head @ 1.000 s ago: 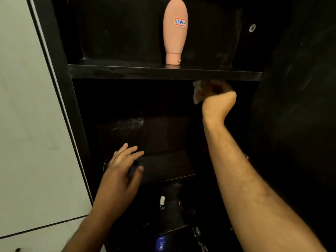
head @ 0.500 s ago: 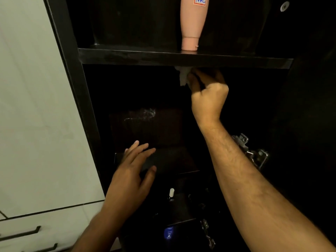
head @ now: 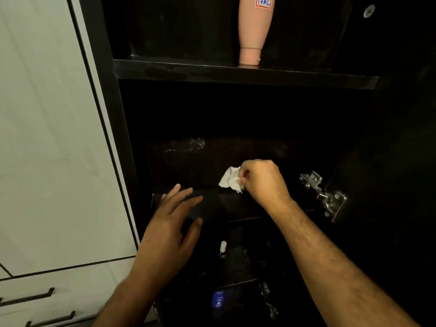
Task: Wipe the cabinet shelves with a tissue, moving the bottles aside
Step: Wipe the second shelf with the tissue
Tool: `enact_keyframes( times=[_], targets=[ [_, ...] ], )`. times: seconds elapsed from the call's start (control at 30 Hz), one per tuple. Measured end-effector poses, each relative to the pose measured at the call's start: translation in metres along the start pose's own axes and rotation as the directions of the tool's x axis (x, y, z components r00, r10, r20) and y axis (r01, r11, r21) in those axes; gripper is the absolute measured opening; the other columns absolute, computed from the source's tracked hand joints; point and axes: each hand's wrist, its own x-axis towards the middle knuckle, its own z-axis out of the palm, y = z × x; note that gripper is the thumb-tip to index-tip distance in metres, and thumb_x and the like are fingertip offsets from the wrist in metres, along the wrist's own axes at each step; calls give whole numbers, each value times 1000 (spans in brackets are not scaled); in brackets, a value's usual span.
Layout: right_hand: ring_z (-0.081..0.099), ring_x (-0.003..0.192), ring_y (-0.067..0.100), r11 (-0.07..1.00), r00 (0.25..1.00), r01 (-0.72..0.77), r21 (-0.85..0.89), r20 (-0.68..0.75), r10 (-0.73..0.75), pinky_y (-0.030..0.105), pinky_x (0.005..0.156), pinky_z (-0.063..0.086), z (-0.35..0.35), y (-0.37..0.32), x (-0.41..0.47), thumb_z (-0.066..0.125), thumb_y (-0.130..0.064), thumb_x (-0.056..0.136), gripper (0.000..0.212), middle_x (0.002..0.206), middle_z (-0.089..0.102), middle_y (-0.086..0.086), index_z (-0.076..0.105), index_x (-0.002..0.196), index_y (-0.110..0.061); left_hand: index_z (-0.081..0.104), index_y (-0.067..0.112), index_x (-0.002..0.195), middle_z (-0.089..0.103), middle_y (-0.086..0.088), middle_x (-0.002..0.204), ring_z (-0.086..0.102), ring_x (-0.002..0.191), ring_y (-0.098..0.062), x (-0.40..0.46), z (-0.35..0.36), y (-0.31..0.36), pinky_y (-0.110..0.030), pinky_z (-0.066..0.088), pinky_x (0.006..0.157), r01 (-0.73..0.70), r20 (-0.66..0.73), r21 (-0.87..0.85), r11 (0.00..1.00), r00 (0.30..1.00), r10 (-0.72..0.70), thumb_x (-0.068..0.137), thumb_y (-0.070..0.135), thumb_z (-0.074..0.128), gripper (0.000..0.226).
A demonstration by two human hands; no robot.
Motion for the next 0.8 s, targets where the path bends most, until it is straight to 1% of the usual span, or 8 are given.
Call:
enact_keyframes(
  times=[0.1,0.2,0.33,0.4,0.47,0.6,0.73,0.8],
  targets=[
    [64,62,11,964,973,-145,224,-146,180,29,61,56,-25,-2,12,81,-15,73,20,63,63,-7,63,66,-22,54,30,133,39,21,143,17,144,3,-7,-1,1,-32,21,115,-9,1,-2,1000,1000,9,89,49,41,50],
    [64,62,8,872,891,-133,471,-329,313,25,61,55,-51,-15,32,78,-19,75,12,65,65,-8,68,72,-23,53,31,134,40,17,146,16,145,3,-12,-3,4,-36,23,116,-5,1,-11,1000,1000,5,89,49,40,50],
    [69,71,19,914,813,7,405,-535,231,39,70,57,-57,-42,50,71,-30,78,19,75,72,4,76,79,-12,53,29,134,41,13,147,17,145,0,-16,-5,5,-40,26,117,-3,0,-5,1000,1000,3,89,48,40,50],
    [68,73,23,952,823,120,283,-565,64,31,75,54,-43,-56,45,73,-20,76,14,77,73,8,77,82,-8,53,30,134,41,13,147,18,145,-1,-17,-6,5,-43,28,116,3,0,-7,1000,1000,-3,89,48,41,50],
    [63,69,19,955,834,235,180,-542,-103,21,68,45,-24,-62,33,76,-11,73,5,74,68,7,75,77,-9,52,30,134,41,14,147,19,145,-1,-18,-8,5,-43,29,116,6,-2,-2,1000,1000,-6,89,48,40,50],
    [62,70,18,950,918,305,71,-287,-274,32,62,52,10,-48,7,75,-14,80,9,78,61,3,70,75,-9,52,32,134,41,13,146,19,145,-1,-19,-11,5,-39,26,115,-16,-15,21,1000,1000,17,89,48,41,49],
    [64,74,20,982,982,181,-58,-40,-184,36,62,54,15,-25,-6,70,-16,84,7,83,61,-1,67,77,-13,53,31,134,41,15,146,19,144,1,-20,-18,7,-32,24,113,-35,-35,27,999,999,36,89,48,41,49],
    [65,72,19,996,995,87,-37,-42,-88,33,63,54,1,-19,-1,71,-16,80,9,79,65,-1,66,73,-15,52,32,133,41,17,145,20,144,2,-22,-22,8,-31,25,112,-53,-55,29,998,997,55,90,47,42,47]
  ],
)
